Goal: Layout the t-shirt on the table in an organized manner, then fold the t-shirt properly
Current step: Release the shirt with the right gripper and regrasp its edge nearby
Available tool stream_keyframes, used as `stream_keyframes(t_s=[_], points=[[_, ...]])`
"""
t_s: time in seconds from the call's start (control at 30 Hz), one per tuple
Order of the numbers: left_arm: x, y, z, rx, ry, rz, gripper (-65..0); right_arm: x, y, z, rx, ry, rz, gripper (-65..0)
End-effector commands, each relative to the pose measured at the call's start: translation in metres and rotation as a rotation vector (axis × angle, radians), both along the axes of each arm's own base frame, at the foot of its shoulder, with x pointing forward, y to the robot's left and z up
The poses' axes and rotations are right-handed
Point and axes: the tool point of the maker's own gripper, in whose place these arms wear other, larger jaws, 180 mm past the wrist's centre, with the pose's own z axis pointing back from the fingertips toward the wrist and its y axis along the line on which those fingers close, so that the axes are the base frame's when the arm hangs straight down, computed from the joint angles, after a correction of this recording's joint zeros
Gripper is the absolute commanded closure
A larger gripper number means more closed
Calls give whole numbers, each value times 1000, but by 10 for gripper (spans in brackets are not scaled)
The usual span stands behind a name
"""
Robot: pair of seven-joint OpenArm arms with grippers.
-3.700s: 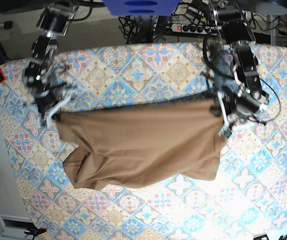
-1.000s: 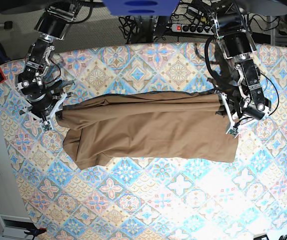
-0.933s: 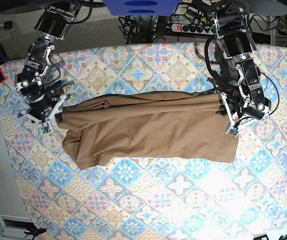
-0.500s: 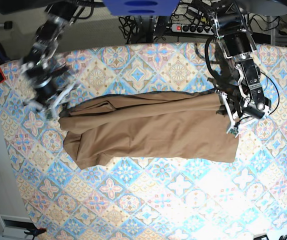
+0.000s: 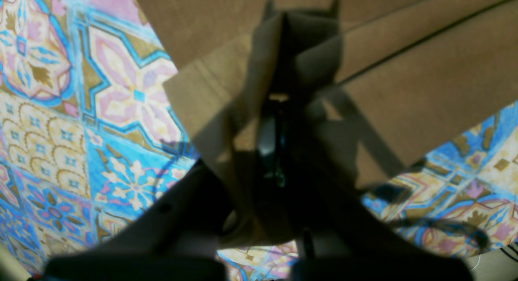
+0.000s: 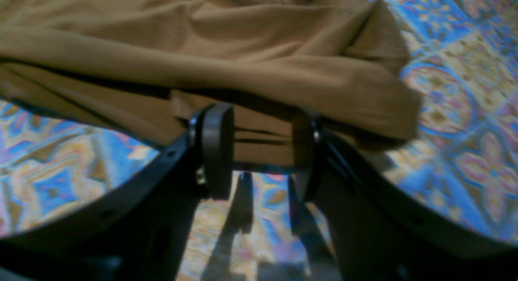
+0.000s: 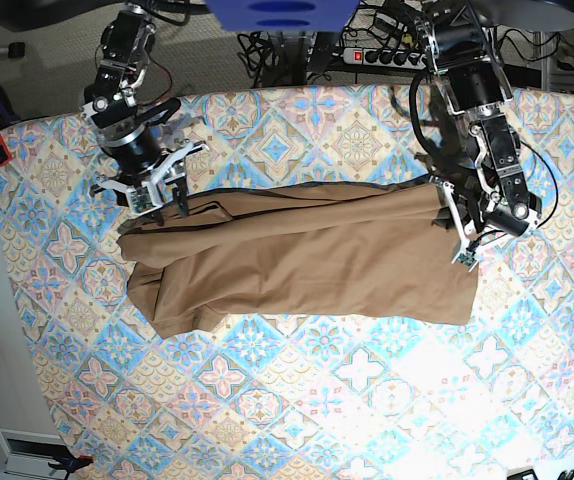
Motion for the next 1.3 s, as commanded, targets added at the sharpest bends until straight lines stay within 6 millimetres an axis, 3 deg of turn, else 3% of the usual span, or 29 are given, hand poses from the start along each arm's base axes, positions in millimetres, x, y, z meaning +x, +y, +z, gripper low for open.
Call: stream_keyframes(t_s=[0.0,0.33,0.87,1.17,1.27], points=[[8,6,10,19,-30,4,0,6,7,14,25,-52,17,-229],[7,6,9,19,-27,4,0,6,44,11,42,-45,119,-229],[-2,6,3,19,-7,3,0,-8,44,-38,-33,95,144,-229],[-2,6,4,19,-9,3,0,-8,44,-39,-33,96,144,-229],[-2,6,4,19,-9,3,0,6,44,-27,-37,53,143,-229]])
